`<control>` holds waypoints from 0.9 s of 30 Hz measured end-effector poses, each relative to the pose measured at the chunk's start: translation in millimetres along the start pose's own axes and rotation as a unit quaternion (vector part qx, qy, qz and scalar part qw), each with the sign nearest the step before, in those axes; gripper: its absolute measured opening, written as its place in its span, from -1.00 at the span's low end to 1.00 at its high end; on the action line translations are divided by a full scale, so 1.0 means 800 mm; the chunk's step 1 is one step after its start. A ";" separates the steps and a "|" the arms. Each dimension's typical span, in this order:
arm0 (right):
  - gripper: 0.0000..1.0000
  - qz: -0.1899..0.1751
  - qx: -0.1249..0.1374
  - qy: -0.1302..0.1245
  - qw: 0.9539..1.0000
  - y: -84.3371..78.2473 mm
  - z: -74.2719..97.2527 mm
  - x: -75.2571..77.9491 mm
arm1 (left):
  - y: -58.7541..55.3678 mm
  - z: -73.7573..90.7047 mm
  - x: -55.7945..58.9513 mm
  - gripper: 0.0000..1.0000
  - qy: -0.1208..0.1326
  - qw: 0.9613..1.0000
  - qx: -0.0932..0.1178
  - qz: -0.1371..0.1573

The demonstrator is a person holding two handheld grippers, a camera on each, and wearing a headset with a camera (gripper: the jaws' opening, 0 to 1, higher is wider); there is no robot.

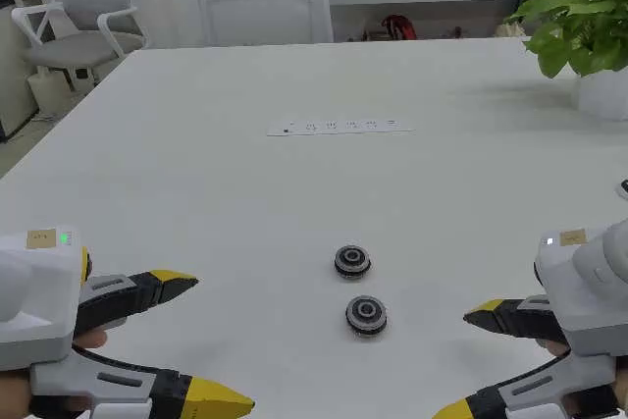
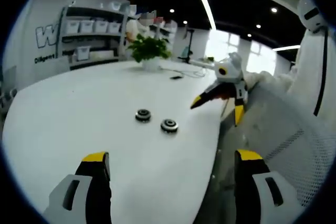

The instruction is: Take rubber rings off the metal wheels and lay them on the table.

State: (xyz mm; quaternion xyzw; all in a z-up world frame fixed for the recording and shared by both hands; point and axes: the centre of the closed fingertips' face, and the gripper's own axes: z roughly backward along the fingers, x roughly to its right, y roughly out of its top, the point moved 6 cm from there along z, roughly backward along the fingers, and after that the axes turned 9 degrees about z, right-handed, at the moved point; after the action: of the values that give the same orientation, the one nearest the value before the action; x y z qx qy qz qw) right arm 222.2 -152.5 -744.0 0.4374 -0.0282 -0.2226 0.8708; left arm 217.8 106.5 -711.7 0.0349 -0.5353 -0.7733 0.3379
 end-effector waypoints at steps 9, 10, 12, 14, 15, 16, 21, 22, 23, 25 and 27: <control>0.99 0.000 -0.001 -0.002 1.000 -0.001 0.000 0.000 | -0.001 0.000 0.000 1.00 0.000 1.000 -0.001 0.000; 0.99 0.000 -0.001 -0.002 1.000 -0.001 0.000 0.000 | -0.001 0.000 0.000 1.00 -0.001 1.000 0.000 0.000; 0.99 -0.001 0.000 -0.003 1.000 -0.001 0.001 0.001 | -0.001 0.000 0.000 1.00 0.000 1.000 0.000 0.001; 0.99 -0.002 0.001 -0.004 1.000 0.000 0.001 0.001 | 0.000 0.001 -0.001 1.00 0.001 1.000 0.001 0.001; 0.99 -0.002 0.001 -0.004 1.000 0.000 0.001 0.001 | 0.000 0.001 -0.001 1.00 0.001 1.000 0.002 0.002; 0.99 -0.002 0.001 -0.004 1.000 0.000 0.001 0.001 | 0.000 0.001 -0.001 1.00 0.001 1.000 0.002 0.002; 0.99 -0.003 0.001 -0.003 1.000 -0.001 0.001 0.000 | 0.000 0.001 -0.001 1.00 0.001 1.000 0.003 0.002; 0.99 -0.004 0.001 -0.003 1.000 -0.001 0.000 0.000 | 0.000 0.001 -0.001 1.00 0.001 1.000 0.003 0.002; 0.99 -0.004 0.001 -0.003 1.000 -0.001 0.000 0.000 | 0.000 0.001 -0.001 1.00 0.001 1.000 0.003 0.002; 0.99 -0.004 0.000 -0.002 1.000 -0.001 0.000 0.000 | 0.000 0.001 0.000 1.00 0.001 1.000 0.003 0.002; 0.99 -0.004 0.000 -0.001 1.000 -0.001 0.000 0.000 | 0.000 0.001 0.000 1.00 0.000 1.000 0.002 0.001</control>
State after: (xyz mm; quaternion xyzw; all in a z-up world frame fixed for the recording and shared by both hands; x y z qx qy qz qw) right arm 221.7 -152.9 -744.4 0.4373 -0.0274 -0.2270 0.8698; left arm 217.8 107.0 -711.2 0.0353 -0.5370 -0.7718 0.3388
